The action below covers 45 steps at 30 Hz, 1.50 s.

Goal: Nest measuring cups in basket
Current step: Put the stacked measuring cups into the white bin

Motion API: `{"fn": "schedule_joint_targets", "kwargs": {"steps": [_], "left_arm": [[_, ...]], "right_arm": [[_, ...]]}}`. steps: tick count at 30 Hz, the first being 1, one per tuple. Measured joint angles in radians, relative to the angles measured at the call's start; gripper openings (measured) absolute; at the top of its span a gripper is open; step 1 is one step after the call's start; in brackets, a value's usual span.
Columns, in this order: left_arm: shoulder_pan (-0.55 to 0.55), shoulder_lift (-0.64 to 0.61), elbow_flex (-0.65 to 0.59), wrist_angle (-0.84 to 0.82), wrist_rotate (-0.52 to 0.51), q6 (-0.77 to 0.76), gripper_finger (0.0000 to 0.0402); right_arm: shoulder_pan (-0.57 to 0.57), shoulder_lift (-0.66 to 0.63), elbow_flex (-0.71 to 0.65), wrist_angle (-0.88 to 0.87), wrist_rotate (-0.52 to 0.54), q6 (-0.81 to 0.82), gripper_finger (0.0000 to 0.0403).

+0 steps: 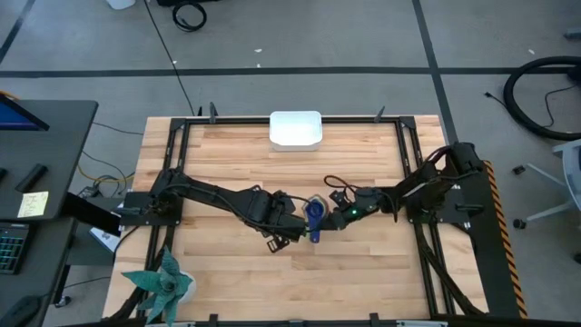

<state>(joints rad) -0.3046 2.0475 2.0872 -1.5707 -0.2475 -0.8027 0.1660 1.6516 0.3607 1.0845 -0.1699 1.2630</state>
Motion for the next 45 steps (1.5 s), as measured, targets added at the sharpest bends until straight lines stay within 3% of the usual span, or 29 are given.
{"fn": "schedule_joint_targets", "kwargs": {"steps": [9,18,28,36,45], "left_arm": [[0.002,-0.051,0.000,0.000,-0.051,-0.025,0.0112],[0.021,-0.061,0.000,0.002,-0.065,-0.036,0.0112],[0.023,-0.064,0.000,0.000,-0.071,-0.058,0.0112],[0.021,-0.066,0.000,0.000,-0.099,-0.058,0.0112],[0.021,-0.066,0.000,0.000,-0.101,-0.058,0.0112]], "right_arm": [[-0.114,0.000,0.027,0.014,-0.183,-0.057,0.0095],[-0.253,0.000,0.160,-0.041,-0.364,-0.088,0.0095],[-0.496,0.000,0.286,-0.103,-0.559,-0.063,0.0095],[-0.670,0.000,0.411,-0.210,-0.584,-0.070,0.0095],[-0.761,0.001,0.501,-0.346,-0.583,-0.123,0.0095]]}}
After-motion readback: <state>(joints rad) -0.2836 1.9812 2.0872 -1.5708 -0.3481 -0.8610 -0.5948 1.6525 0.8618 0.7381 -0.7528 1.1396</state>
